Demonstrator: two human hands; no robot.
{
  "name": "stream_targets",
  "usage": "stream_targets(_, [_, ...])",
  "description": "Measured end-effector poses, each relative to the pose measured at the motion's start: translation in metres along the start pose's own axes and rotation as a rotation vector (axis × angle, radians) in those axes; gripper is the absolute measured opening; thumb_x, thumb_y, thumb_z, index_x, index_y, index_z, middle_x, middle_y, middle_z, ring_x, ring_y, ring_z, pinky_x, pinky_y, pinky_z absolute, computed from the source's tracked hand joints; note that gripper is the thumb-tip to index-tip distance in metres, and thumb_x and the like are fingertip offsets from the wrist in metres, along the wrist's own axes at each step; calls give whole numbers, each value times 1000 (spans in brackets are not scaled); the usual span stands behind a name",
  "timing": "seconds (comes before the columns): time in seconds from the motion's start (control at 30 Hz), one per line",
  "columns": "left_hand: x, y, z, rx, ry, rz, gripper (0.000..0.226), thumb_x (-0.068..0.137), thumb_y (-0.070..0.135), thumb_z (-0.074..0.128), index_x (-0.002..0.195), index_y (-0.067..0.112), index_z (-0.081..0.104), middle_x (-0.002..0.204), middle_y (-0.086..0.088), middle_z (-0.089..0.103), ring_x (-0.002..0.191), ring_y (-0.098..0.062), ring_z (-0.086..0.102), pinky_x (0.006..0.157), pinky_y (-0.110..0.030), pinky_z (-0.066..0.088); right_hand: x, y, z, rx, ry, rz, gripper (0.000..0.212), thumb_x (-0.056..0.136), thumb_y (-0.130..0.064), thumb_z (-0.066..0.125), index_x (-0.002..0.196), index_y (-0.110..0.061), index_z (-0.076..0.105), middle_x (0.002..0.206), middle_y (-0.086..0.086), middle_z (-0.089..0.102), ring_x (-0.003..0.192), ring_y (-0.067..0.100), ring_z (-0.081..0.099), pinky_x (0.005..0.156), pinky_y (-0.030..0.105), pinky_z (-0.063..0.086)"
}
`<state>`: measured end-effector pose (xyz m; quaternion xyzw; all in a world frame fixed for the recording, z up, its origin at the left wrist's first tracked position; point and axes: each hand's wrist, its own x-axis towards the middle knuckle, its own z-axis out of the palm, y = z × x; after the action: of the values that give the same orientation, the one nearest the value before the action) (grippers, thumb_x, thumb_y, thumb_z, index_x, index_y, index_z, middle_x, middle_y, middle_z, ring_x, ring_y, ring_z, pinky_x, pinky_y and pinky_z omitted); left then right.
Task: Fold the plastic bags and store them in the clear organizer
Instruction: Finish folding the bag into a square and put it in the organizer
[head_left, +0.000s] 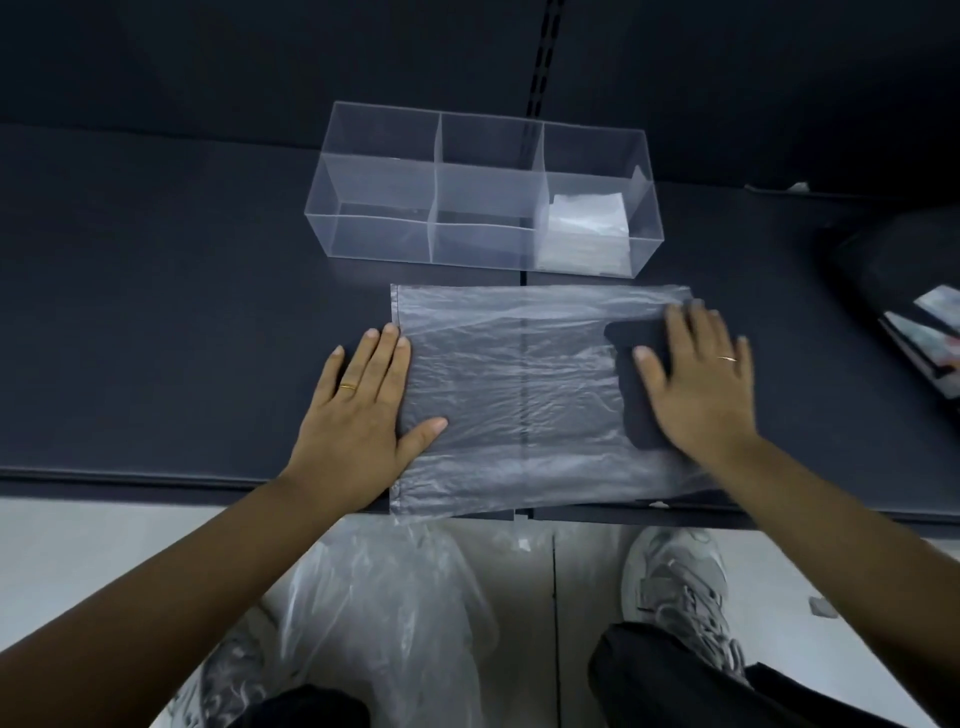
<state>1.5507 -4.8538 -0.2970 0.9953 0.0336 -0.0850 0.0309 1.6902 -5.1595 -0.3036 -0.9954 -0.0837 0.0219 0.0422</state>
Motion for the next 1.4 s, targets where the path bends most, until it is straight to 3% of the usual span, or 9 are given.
stream_targets(0.13, [-9,4,-8,-62,88,25,89,87,66,3,151,5,8,160,-13,3,148,-25,1,120,-43,1,-9,8,-16,-18,102,78,61,100,-34,36,150,-3,21,158,18,15,146,32,12,118,51,7])
stream_targets(0.3, [-52,8,6,-113,117,518,77,93,62,37,144,5,37,153,-12,32,142,-26,28,115,-43,20,-74,-88,-27,358,-74,-534,69,96,-50,32,152,-15,16,161,4,9,148,16,2,120,32,-1])
stream_targets(0.43, [-70,4,11,-154,280,554,41,92,20,48,130,5,53,135,-13,55,129,-26,46,110,-40,32,-118,-124,-9,256,-266,-874,89,83,-54,60,151,-11,21,160,7,15,148,18,12,121,36,3])
stream_targets(0.57, [-75,11,-5,-298,331,469,29,91,21,53,109,9,73,116,-4,69,112,-18,63,100,-42,45,-122,-106,-10,347,-84,-734,51,74,-21,73,122,-8,62,131,9,58,116,27,58,101,39,43])
stream_targets(0.7, [-77,11,-39,-591,215,235,32,91,37,52,93,19,77,99,12,73,99,0,64,101,-25,39,-118,-76,-24,450,54,-632,16,80,-11,67,95,-10,73,101,2,70,89,20,65,83,28,46])
stream_targets(0.8, [-78,-2,-66,-857,61,-17,11,83,43,66,80,39,76,83,26,71,83,10,64,77,-3,42,-107,-54,-51,486,-79,-517,10,89,-14,65,91,-12,74,88,-5,71,80,13,67,73,26,51])
stream_targets(0.93, [-75,-26,-84,-1027,-91,-143,16,72,41,62,80,44,75,77,18,73,74,11,65,66,0,42,-92,-26,-93,679,-334,-357,16,83,-34,59,85,-27,73,69,-26,65,67,-9,61,65,4,42])
stream_targets(1.13, [-39,-49,-89,-1205,-74,-325,26,66,49,69,84,33,78,85,9,75,82,1,69,77,-17,45,-38,5,-95,828,-317,-148,29,77,-46,63,71,-19,70,68,-2,68,65,1,55,66,9,39])
stream_targets(1.4, [30,-48,-44,-956,107,-462,38,81,47,69,67,12,71,48,5,60,44,0,50,57,-15,41,11,5,-35,773,-168,143,11,84,-34,70,75,-28,72,92,-5,73,82,-1,62,79,22,46])
